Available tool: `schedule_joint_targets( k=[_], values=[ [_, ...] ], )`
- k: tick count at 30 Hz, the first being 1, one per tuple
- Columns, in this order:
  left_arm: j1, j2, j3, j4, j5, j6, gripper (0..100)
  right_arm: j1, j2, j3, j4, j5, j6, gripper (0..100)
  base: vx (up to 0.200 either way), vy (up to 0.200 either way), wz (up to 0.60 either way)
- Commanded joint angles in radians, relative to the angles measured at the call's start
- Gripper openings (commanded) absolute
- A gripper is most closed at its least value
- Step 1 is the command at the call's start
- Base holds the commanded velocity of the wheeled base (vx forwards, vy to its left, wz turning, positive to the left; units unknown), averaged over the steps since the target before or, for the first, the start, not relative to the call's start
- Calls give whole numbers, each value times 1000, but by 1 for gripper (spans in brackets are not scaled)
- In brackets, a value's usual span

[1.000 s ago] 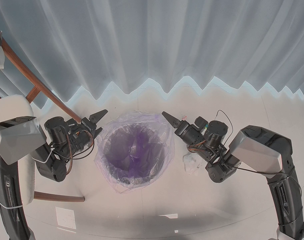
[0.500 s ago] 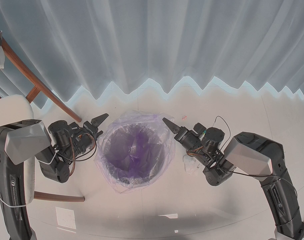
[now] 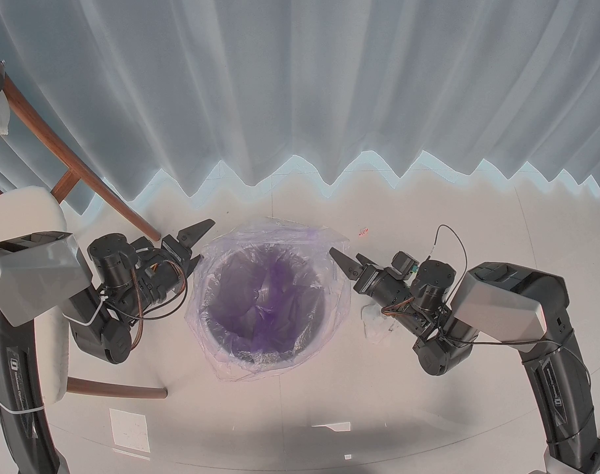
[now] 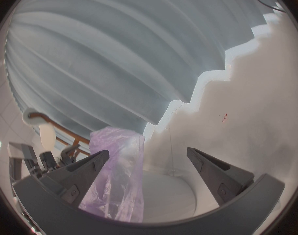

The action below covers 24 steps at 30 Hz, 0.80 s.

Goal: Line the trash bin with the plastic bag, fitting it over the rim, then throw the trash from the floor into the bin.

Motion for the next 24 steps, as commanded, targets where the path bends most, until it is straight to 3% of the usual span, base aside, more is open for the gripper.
schedule_joint_targets(
  k=[1, 6, 12, 13, 20, 24],
  values=[
    [-1, -44, 25, 0, 1, 1, 100, 16, 5, 4, -17, 26, -37, 100, 0, 0, 0],
    [-3, -38, 22, 0, 1, 21, 100, 26, 17, -55, -13, 86, -29, 100, 0, 0, 0],
    [4, -24, 16, 0, 1, 50, 100, 24, 57, -146, 13, 87, -29, 100, 0, 0, 0],
    [8, -6, 1, 3, 1, 51, 100, 10, 70, -210, 105, 72, -29, 100, 0, 0, 0],
    [13, 36, -39, 8, 1, 51, 100, -22, 123, -394, 286, -48, -28, 100, 0, 0, 0],
    [14, 56, -56, 8, 3, 50, 100, -30, 145, -436, 314, -74, -28, 100, 0, 0, 0]
  ],
)
